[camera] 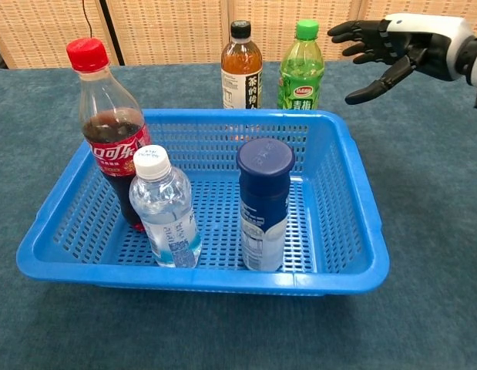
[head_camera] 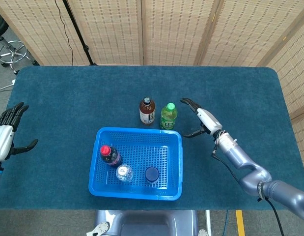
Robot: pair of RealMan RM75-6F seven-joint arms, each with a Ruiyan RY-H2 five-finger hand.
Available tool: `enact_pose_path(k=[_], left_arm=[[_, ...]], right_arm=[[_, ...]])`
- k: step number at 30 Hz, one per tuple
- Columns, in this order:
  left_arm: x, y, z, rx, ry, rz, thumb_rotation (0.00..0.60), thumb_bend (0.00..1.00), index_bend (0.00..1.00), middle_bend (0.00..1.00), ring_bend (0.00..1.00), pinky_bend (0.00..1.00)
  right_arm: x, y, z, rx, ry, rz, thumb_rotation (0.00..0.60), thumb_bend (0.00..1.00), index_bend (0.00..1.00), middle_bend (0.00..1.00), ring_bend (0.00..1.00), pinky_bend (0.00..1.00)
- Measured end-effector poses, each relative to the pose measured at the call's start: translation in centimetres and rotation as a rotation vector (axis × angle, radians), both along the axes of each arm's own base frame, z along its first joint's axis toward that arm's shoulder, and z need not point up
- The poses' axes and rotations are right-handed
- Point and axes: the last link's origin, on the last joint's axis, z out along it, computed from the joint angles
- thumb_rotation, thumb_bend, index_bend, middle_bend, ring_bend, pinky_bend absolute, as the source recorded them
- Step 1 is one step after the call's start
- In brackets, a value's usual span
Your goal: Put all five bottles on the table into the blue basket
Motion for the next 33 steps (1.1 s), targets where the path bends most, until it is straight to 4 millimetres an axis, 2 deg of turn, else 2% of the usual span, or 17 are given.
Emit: enact_pose_path(k=[15, 18, 19, 20, 21, 24, 26, 29, 31, 33], left_arm=[[-0.5, 0.3, -0.4, 0.005, 0.001, 0.025, 0.6, 0.24, 0.0, 0.0, 0.0, 0.0], [-0.6, 0.3, -0.4, 0.007, 0.0, 0.031, 0.6, 0.24, 0.0, 0.0, 0.0, 0.0], [-0.6, 0.4, -0.4, 0.007, 0.001, 0.033, 0.6, 0.24, 0.0, 0.0, 0.0, 0.0], [-0.7, 0.4, -0.4, 0.007, 0.001, 0.035, 0.6, 0.24, 0.0, 0.0, 0.0, 0.0], [-0.7, 0.4, -0.4, 0.005, 0.001, 0.036, 0.6, 0.24, 0.0, 0.0, 0.0, 0.0], [-0.8, 0.5, -0.4, 0.002, -0.001, 0.044, 0.6, 0.24, 0.0, 0.0, 0.0, 0.0], [-0.9, 0.5, -0.4, 0.0, -0.004, 0.046, 0.6, 0.24, 0.0, 0.0, 0.0, 0.0], [-0.9, 0.4, -0.4, -0.002, -0.005, 0.046, 0.6, 0.24, 0.0, 0.0, 0.0, 0.0], [-0.9, 0.4, -0.3, -0.003, -0.006, 0.044, 0.6, 0.24, 0.0, 0.0, 0.0, 0.0], [-0.9, 0.3, -0.4, -0.005, -0.007, 0.042, 0.6, 0.24, 0.0, 0.0, 0.0, 0.0]], right_arm=[[4.1, -3.4, -3.9, 0.028, -0.095, -0.055, 0.6, 0.0, 0.0, 0.0, 0.0, 0.0], [4.7, -3.9, -4.6, 0.031, -0.11, -0.068, 0.6, 0.0, 0.03, 0.01, 0.02, 0.07], [4.8, -4.0, -4.8, 0.027, -0.111, -0.073, 0.6, 0.0, 0.05, 0.04, 0.05, 0.1], [4.9, -4.2, -5.1, 0.021, -0.112, -0.078, 0.6, 0.0, 0.11, 0.12, 0.13, 0.15], [4.9, -4.4, -5.4, 0.011, -0.111, -0.086, 0.6, 0.0, 0.19, 0.23, 0.25, 0.21], [4.8, -5.0, -5.9, -0.028, -0.1, -0.109, 0.6, 0.01, 0.41, 0.49, 0.52, 0.37], [4.8, -5.2, -6.2, -0.055, -0.096, -0.119, 0.6, 0.1, 0.51, 0.59, 0.61, 0.5], [4.9, -5.2, -6.2, -0.101, -0.108, -0.126, 0.6, 0.28, 0.56, 0.65, 0.69, 0.65], [5.0, -5.2, -5.8, -0.13, -0.116, -0.12, 0.6, 0.33, 0.56, 0.66, 0.71, 0.71], [5.0, -5.0, -5.3, -0.147, -0.124, -0.113, 0.6, 0.35, 0.56, 0.66, 0.72, 0.73]])
